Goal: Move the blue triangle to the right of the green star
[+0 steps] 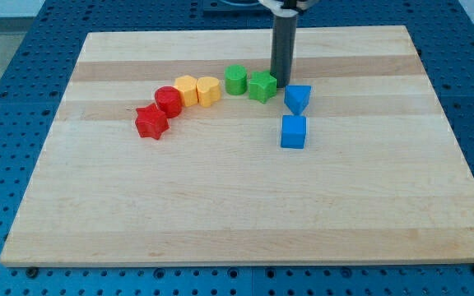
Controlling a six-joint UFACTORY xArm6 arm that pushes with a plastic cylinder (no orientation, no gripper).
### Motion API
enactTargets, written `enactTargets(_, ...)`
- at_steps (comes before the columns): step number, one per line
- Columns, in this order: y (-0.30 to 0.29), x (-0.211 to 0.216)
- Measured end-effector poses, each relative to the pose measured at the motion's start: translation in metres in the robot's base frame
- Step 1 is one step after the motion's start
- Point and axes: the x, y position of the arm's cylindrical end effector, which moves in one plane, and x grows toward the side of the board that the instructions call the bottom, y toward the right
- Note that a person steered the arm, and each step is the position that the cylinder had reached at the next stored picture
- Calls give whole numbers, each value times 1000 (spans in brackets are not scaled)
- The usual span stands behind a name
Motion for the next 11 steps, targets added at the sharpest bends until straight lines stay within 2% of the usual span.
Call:
enactTargets(1, -1, 0)
enactTargets(3, 52, -3)
enactTargets(4, 83, 12)
enactTargets(5, 123, 51)
enactTargets(6, 123, 51)
enactTargets(7, 121, 94)
enactTargets(8, 121, 104)
enactTargets(9, 77, 122)
enactTargets(11, 63, 123)
